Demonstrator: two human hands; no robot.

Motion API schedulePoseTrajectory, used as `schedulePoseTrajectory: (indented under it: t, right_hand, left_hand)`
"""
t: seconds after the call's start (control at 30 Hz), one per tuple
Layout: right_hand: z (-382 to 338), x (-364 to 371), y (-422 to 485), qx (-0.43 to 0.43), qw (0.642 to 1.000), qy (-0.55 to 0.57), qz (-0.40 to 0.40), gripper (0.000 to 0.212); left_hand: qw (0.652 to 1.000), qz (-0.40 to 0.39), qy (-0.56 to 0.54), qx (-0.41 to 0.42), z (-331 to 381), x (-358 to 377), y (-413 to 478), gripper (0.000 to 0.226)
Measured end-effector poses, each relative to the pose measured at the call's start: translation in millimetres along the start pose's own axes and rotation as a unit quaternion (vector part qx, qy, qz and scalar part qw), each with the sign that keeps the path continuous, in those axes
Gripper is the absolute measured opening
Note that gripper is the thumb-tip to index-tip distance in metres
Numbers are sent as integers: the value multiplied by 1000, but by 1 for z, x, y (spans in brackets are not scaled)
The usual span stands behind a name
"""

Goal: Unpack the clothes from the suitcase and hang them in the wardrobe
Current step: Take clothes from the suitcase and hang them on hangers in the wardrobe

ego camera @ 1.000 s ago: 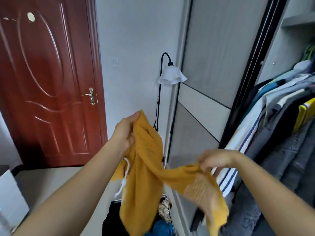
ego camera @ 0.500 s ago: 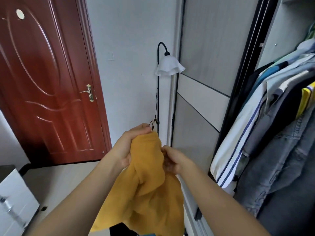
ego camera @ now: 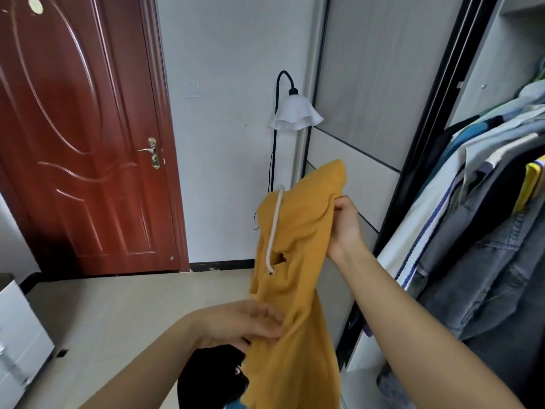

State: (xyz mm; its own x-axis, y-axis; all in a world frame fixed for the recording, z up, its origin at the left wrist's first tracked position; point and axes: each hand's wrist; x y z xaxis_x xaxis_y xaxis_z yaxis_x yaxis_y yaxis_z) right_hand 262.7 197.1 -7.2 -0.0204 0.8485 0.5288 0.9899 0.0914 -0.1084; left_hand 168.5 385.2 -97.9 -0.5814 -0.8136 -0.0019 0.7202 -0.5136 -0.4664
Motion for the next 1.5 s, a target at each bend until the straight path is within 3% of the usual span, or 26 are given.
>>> schedulePoseTrajectory:
  t: [0.03, 0.1, 0.17, 0.23, 0.3, 0.33, 0.43, 0.53, 0.6, 0.63, 0.7, 0.8, 0.87, 0.9, 0.97, 1.03, 1.07, 1.13, 1.2, 1.33, 1.43, 1.5]
  right_hand:
    - [-5, -1, -2, -10, 1000, -1, 6, 32]
    - [-14, -5, -5, -22, 1000, 0, 4, 32]
    - [-20, -10, -8, -27, 1000, 5, -15, 31]
    - [-24, -13, -12, -25, 999, 11, -28, 31]
    - [-29, -15, -16, -30, 999, 12, -33, 30]
    - [-33, -14, -19, -33, 999, 9, -32, 30]
    - [-46, -21, -25, -62, 998, -8, -17, 32]
    - [-62, -31, -34, -100, 995, -6, -7, 34]
    - [-71, -39, -36, -116, 993, 8, -3, 35]
    - [-74, -42, -36, -125, 992, 8, 0, 33]
    - [-82, -52, -37, -145, 989, -1, 21, 33]
    - [-93, -83, -36, -132, 983, -66, 110, 37]
    - [-96, -111, -36, -105, 967, -152, 177, 26]
    - [-98, -123, -38, -102, 954, -184, 215, 21]
    - [-99, -145, -43, -102, 940, -192, 261, 26]
    - [-103, -157, -52, -116, 938, -185, 270, 28]
    - [-109, -162, -59, -129, 937, -187, 266, 22]
    - [-119, -164, -74, -134, 930, -239, 245, 24]
    - [-127, -168, -90, -146, 886, -370, 238, 32]
    - [-148, -184, -119, -107, 792, -546, 251, 25]
    - [-179, -210, -144, -96, 712, -596, 359, 41]
    - [-198, -214, -164, -94, 636, -638, 425, 43]
  left_hand:
    - [999, 13, 49, -11, 3, -1, 2, 51]
    - [989, 114, 94, -1, 10, -7, 6, 45]
    - [974, 218, 10, 66, 14, -14, 11, 54]
    - [966, 187, -111, 140, 19, -17, 17, 63]
    - [962, 149, -132, 185, 30, -9, 26, 65]
    - [954, 188, -114, 204, 34, -5, 34, 71]
    - [883, 415, -82, 205, 47, 5, 63, 117]
    - [806, 559, -129, 147, 46, 5, 81, 130]
    - [828, 479, -278, 88, 35, 5, 89, 123]
    - [856, 381, -345, 51, 30, 9, 91, 109]
    - [905, 190, -380, 30, 33, 24, 93, 71]
    - [899, 148, -399, 99, 72, 26, 90, 28]
    - [874, 143, -441, 143, 103, 15, 79, 21]
    - [880, 124, -432, 156, 118, 11, 73, 17]
    - [921, 69, -351, 156, 138, 14, 63, 10]
    - [975, 42, -181, 121, 146, 26, 65, 15]
    - [989, 56, -82, 109, 150, 33, 71, 16]
    - [976, 148, 99, 124, 156, 41, 82, 19]
    - [970, 168, 113, 131, 172, 54, 86, 20]
    - [980, 66, -126, 136, 215, 104, 82, 16]
    - [965, 10, -202, 164, 247, 146, 82, 8]
    - [958, -9, -226, 177, 263, 172, 85, 8]
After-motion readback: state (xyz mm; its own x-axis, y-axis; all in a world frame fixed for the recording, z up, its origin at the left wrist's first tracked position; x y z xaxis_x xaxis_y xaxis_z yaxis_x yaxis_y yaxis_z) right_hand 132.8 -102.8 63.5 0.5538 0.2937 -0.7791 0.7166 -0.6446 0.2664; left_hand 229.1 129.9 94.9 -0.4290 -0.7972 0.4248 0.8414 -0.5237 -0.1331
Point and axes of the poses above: each hand's wrist, its own y-axis towards the middle knuckle, its own x-axis out of the palm, z = x × y, and after that the axes turned 8 degrees about -y, right-handed
